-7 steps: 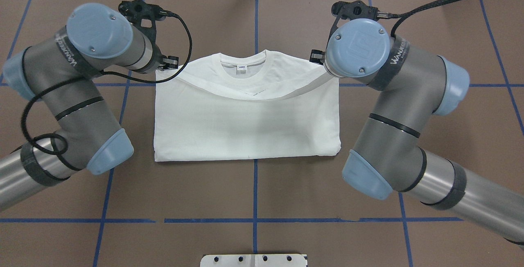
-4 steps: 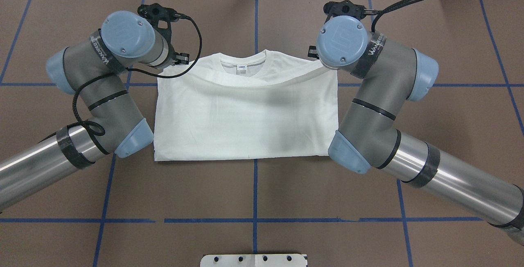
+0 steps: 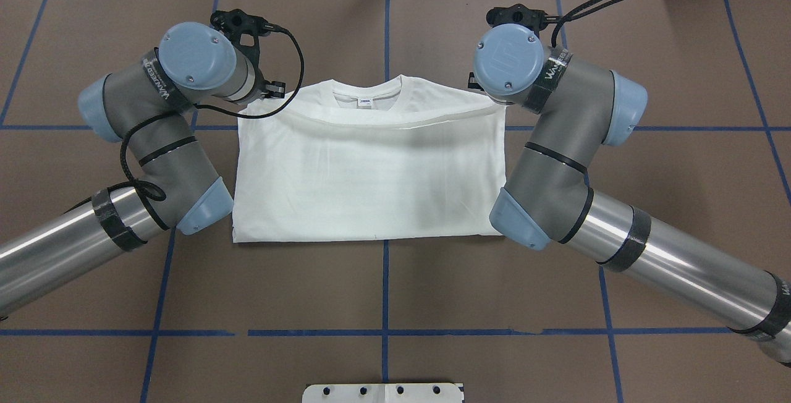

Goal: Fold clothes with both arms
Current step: 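Release the hem at the collar and raise both grippers, then move the left gripper down to the folded shirt's side edge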

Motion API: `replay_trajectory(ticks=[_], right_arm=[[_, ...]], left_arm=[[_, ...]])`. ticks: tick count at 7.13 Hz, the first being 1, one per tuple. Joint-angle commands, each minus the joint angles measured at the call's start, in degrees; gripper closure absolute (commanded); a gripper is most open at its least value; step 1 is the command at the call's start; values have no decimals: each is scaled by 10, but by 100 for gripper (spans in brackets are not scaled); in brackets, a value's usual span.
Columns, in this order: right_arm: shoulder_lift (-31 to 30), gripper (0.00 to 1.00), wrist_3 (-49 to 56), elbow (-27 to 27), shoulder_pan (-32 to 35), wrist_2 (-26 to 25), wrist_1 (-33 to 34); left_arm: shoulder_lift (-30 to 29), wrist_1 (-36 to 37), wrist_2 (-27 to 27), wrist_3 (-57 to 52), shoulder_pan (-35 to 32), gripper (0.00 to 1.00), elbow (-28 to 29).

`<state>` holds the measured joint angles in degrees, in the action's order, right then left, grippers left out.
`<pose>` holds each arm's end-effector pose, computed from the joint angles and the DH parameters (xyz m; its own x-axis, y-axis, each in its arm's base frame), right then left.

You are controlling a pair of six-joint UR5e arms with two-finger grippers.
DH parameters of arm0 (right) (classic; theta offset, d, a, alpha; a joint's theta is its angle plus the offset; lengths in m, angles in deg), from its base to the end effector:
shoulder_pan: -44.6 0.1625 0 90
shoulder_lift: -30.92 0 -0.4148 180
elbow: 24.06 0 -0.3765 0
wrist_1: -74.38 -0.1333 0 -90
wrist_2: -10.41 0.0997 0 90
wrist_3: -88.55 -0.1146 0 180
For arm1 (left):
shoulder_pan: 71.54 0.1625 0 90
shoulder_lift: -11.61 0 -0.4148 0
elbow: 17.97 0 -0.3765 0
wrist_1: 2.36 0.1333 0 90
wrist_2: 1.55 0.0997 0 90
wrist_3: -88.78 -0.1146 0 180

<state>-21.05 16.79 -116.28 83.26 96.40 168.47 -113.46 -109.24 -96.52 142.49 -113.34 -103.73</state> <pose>-0.4512 -0.5419 0.2794 0.8039 0.2433 0.5427 -0.4251 0.8732 0.2383 0.4494 -0.5673 0.3121 0.7691 0.1033 -0.6308 0.1998 0.8985 0.3908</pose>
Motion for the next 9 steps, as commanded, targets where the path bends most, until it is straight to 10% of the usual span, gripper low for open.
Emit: replay_trajectory(ticks=[1, 3, 6, 9], right_arm=[[-8, 0, 55, -33, 29, 81, 0], [-37, 0, 85, -70, 33, 89, -2], [-42, 0, 82, -76, 32, 88, -2], [-44, 0, 80, -78, 32, 87, -16]], left_arm=[[51, -9, -6, -48, -3, 0, -88], [129, -11, -68, -22, 8, 0, -190], [226, -85, 10, 71, 114, 0, -207], [227, -96, 11, 127, 156, 30, -198]])
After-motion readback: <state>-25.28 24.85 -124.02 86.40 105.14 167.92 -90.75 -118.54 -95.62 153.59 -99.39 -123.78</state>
